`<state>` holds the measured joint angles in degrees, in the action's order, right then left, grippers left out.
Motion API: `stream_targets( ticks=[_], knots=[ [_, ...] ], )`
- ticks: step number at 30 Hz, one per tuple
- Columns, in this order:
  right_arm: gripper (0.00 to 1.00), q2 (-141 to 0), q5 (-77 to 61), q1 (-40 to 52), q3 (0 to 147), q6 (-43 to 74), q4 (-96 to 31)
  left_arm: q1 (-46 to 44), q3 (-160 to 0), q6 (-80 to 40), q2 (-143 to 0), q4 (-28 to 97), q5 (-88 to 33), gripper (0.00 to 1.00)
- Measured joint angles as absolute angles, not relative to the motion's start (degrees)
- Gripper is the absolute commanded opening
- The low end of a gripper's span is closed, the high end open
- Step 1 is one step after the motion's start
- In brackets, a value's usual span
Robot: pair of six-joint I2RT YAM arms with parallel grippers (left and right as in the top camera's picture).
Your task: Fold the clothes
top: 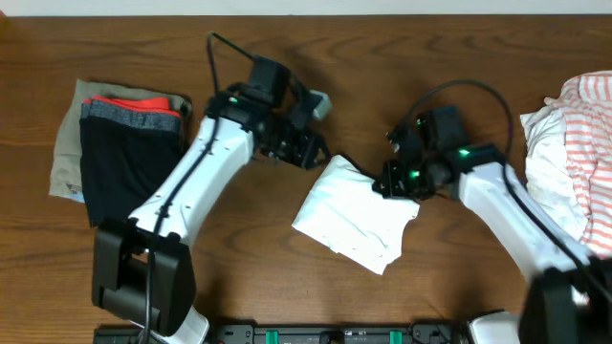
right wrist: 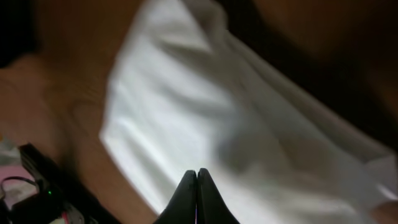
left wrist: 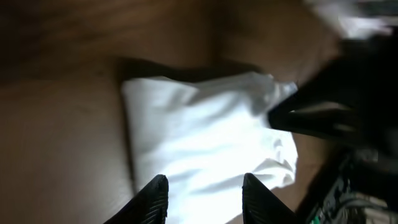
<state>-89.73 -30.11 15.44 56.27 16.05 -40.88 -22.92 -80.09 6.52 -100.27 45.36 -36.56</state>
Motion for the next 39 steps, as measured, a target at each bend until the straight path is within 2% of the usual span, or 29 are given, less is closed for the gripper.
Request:
stream_targets(
  ticks=[6, 16, 24, 31, 39],
  knots=[
    [0.01, -96.88, -30.11, 15.44, 55.53, 17.04, -40.64, -27.99, -76.69, 7.16, -101.58, 43.22, -37.39, 0.40],
    [0.01, -97.45, -28.21, 15.44, 55.51, 17.41, -42.24, -31.79, -76.31, 6.13, -112.75, 41.36, -37.56, 0.40],
    [0.02, -97.45, -24.18, 15.44, 55.51, 17.41, -47.68, -31.27, -76.31, 1.96, -117.40, 40.97, -39.29, 0.40],
    [0.08, -97.45, -17.39, 15.05, 55.53, 17.41, -51.24, -29.78, -76.31, -0.01, -117.56, 41.41, -40.77, 0.40],
    [0.04, -97.45, -10.07, 14.55, 55.51, 17.39, -53.10, -23.83, -76.31, -0.23, -117.56, 41.71, -41.41, 0.40]
  ],
)
